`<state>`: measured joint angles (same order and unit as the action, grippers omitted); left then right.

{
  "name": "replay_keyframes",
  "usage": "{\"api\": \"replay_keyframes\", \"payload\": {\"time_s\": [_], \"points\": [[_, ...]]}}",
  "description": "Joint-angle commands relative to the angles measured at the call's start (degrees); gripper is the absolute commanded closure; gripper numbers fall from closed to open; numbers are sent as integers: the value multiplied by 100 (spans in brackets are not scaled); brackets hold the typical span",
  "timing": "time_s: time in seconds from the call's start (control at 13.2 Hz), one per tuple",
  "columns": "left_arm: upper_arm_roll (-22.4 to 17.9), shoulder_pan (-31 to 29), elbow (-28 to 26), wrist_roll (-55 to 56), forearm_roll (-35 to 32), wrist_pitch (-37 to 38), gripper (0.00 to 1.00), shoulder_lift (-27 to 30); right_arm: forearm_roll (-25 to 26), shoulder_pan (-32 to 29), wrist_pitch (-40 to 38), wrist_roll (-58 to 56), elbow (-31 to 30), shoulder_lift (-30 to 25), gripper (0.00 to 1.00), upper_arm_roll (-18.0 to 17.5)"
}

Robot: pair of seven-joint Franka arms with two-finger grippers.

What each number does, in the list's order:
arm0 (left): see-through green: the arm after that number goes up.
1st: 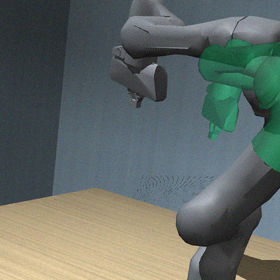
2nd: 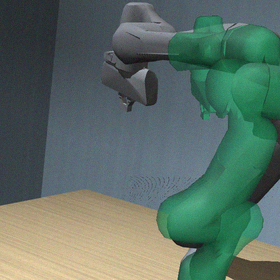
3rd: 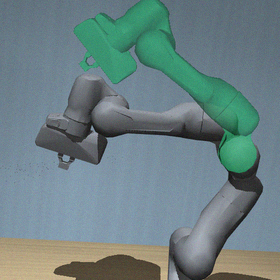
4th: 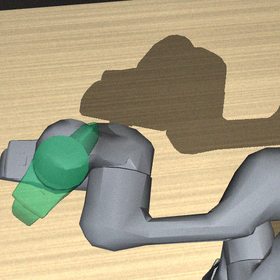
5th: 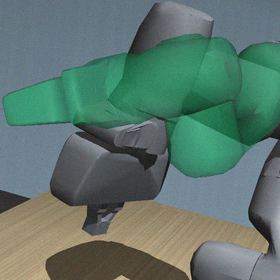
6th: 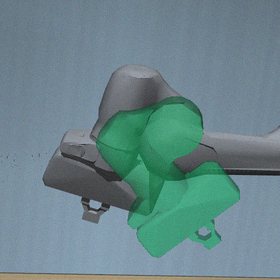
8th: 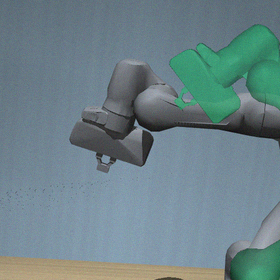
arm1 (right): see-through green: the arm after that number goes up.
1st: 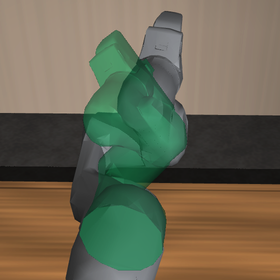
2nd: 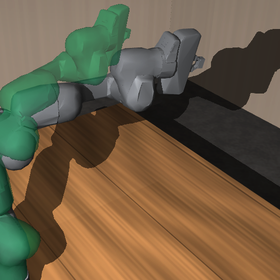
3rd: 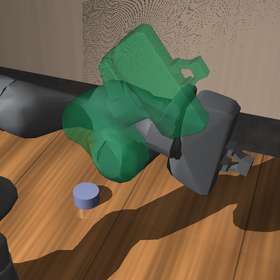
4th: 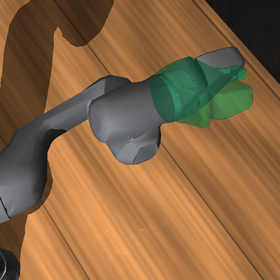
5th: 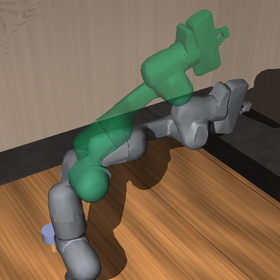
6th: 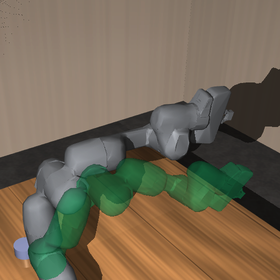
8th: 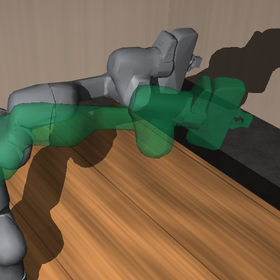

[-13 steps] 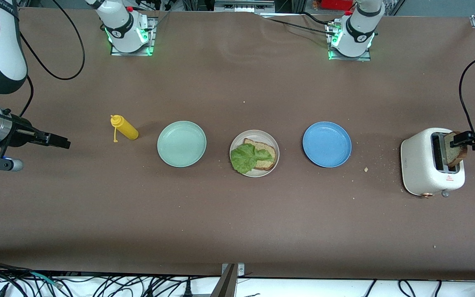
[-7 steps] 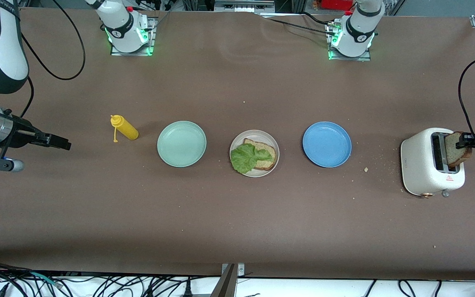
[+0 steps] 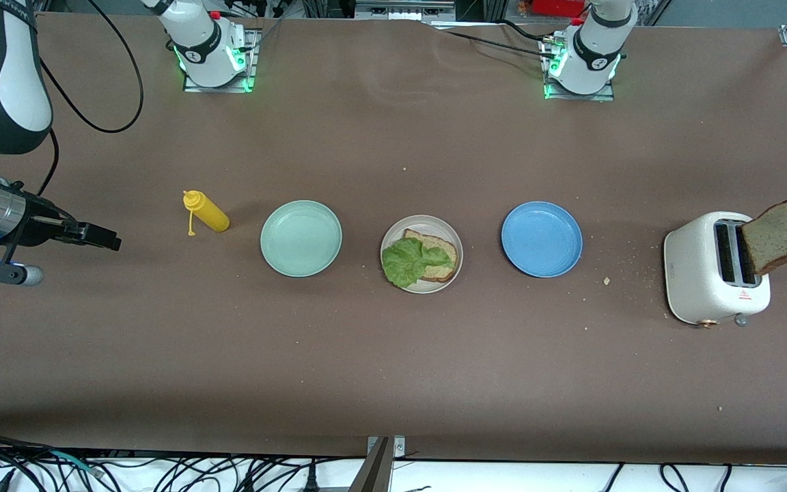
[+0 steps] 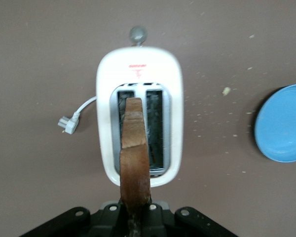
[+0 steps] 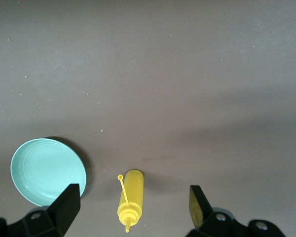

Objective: Make sandwich in beige plate with both arms
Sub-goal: 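Grasp the second toast slice and lift it with the left gripper, then carry the toast slice over the beige plate with the left gripper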

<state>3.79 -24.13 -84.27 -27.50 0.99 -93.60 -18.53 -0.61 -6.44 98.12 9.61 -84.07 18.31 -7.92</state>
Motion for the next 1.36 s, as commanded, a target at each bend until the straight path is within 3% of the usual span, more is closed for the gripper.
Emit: {"api": "replay_keyframes", "payload": {"time_s": [0.0, 0.3, 0.61, 0.98, 1.29], "points": [[183, 22, 288, -37, 558, 377, 100, -28, 35, -7, 58, -29, -109, -108, 2, -16], [297, 346, 201, 42, 1815, 878, 100, -212, 17, -16, 58, -30, -109, -91, 2, -8], [297, 1005, 192, 341, 3194, 1089, 100, -826, 17, -24, 58, -30, -109, -91, 2, -8], [297, 1928, 201, 359, 4531, 1063, 100, -1495, 26, -33, 23, -38, -109, -91, 1, -8], [297, 2596, 192, 350, 5209, 775, 100, -1917, 35, -24, 32, -30, -118, -91, 1, -8]]}}
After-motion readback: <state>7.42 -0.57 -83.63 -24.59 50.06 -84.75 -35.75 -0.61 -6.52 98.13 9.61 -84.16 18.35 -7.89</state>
